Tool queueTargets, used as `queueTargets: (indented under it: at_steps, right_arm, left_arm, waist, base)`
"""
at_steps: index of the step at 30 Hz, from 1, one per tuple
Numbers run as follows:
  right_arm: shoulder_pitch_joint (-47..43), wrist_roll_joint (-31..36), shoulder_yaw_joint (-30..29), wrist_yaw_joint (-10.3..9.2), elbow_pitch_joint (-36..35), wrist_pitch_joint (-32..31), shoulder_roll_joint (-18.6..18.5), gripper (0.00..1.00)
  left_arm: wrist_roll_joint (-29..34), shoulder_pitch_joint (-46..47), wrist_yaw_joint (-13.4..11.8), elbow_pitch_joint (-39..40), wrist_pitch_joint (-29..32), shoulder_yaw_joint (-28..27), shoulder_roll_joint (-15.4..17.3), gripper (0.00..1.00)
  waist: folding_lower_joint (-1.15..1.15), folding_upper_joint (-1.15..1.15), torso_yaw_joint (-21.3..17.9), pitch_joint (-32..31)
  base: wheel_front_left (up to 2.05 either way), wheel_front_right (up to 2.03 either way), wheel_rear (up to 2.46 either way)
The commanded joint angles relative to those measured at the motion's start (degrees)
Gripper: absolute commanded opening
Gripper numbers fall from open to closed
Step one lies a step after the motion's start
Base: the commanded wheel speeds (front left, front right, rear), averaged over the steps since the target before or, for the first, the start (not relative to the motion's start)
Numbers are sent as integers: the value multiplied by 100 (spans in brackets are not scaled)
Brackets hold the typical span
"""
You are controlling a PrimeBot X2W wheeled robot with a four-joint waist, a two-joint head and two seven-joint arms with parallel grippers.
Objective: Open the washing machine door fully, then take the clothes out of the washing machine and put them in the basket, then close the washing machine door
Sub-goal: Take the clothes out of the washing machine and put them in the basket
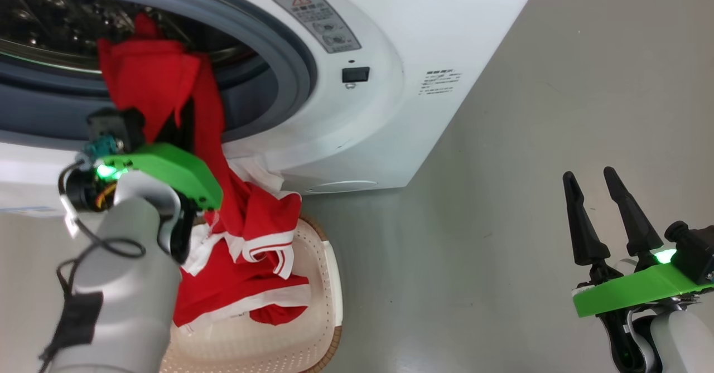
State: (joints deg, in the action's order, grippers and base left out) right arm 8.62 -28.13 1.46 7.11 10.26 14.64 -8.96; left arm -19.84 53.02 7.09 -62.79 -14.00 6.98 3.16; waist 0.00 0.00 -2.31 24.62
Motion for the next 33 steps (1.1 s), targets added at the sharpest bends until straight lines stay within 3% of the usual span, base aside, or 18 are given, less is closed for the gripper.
queueTargets:
  at_steps: [1, 10, 15, 27, 33]
  right_arm:
    - [-61, 24, 92, 37, -109, 36, -47, 100]
    - [-122, 23, 90, 37, -99, 36, -25, 100]
    - [-164, 17, 84, 37, -98, 36, -41, 100]
    - [-99, -1, 170, 37, -90, 36, -99, 100]
    - [-76, -12, 174, 37, -105, 36, -102, 100]
  left_arm:
    - [-58, -198, 31, 154, -67, -116, 194, 0]
    - [-157, -1671, 27, 1300, -98, -372, 129, 0]
    - [-194, -2457, 26, 1546, -98, -260, 43, 0]
    - [-715, -2865, 37, 672, 278, 235, -22, 0]
    - [-1364, -2801, 38, 273, 435, 611, -26, 0]
  waist:
    - [0, 0, 35, -32]
    - [0, 0, 142, -152]
    - [0, 0, 205, -182]
    - [0, 0, 173, -92]
    - [0, 0, 69, 20]
  base:
    - [0, 0, 0]
    - [0, 0, 0]
    - [0, 0, 0]
    - [0, 0, 0]
    - [0, 0, 0]
